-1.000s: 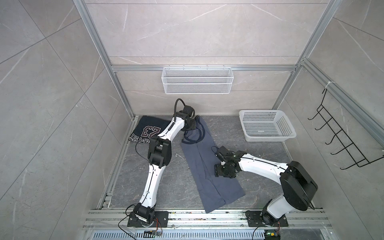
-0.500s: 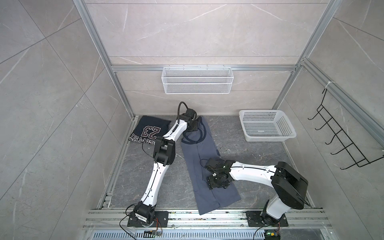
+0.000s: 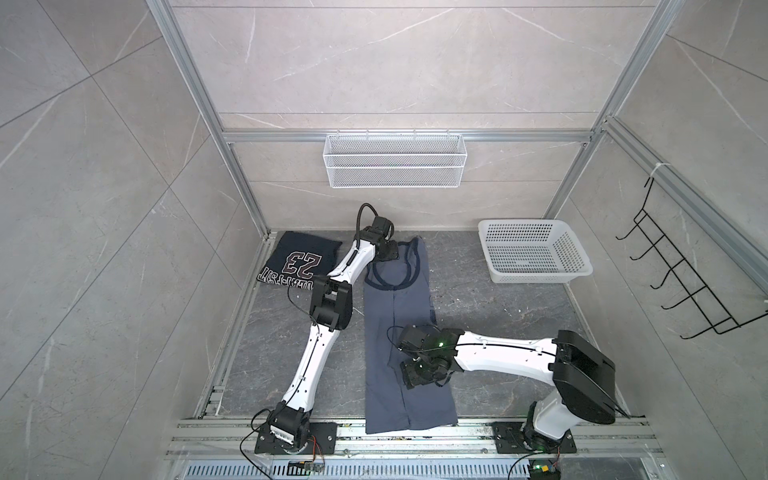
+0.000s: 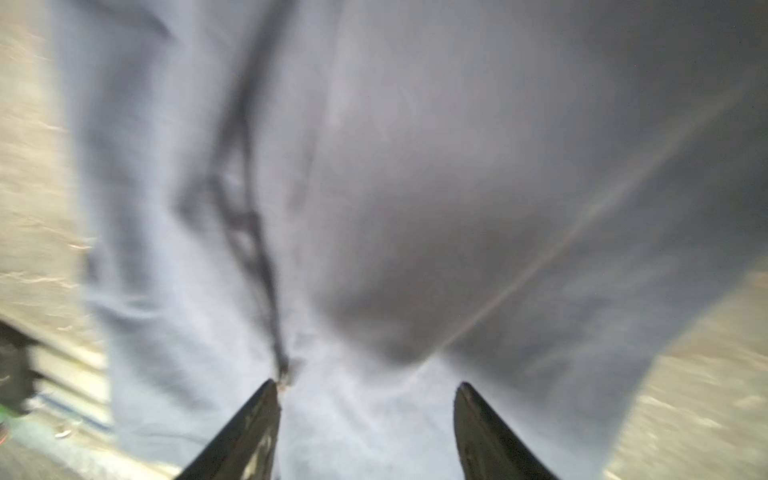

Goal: Fold and stack the tank tops
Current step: 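Lay the tank top flat with both grippers, right gripper pressing its near end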

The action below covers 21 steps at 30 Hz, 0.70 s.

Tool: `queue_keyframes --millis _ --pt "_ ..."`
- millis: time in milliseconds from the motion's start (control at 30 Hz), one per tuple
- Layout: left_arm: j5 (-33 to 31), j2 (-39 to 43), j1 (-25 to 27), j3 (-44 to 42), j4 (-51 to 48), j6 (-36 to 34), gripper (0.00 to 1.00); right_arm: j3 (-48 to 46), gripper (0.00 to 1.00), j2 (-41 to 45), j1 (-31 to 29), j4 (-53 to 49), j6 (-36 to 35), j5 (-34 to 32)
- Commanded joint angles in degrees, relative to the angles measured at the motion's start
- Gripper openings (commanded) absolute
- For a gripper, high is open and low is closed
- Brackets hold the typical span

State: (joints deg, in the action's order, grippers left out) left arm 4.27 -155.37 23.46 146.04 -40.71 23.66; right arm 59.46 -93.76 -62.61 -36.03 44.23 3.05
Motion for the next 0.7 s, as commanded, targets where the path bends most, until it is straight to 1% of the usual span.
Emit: queue_keyframes --millis 0,67,133,300,400,500,667 --pt "3.8 6.6 0.4 1.7 -3.1 0.0 0.65 3.6 0.62 1.6 0.1 0.8 -0.8 -2.2" --pt "6.4 7.3 0.3 3.6 -4.8 0.7 0.67 5.8 0.58 -0.8 0.3 2.4 -0.6 0.0" --pt "6.9 7.4 0.3 6.3 -7.0 0.7 0.67 7.6 0.56 -3.5 0.3 4.8 0.0 2.5" --pt "5.3 12.4 0.2 0.4 -4.8 0.5 0.68 12.2 0.52 -10.2 0.4 4.8 2.0 3.0" --pt "4.7 13.5 -0.3 -0.2 -5.2 0.3 0.69 13.3 0.47 -12.5 0.4 4.0 2.6 2.7" --pt "3.7 13.8 -0.9 -0.2 -5.4 0.5 0.69 13.0 0.40 -13.8 0.4 3.9 2.6 3.0" --pt "2.4 13.2 -2.0 -0.3 -4.8 1.7 0.69 11.6 0.22 -14.3 0.4 4.7 3.1 3.4"
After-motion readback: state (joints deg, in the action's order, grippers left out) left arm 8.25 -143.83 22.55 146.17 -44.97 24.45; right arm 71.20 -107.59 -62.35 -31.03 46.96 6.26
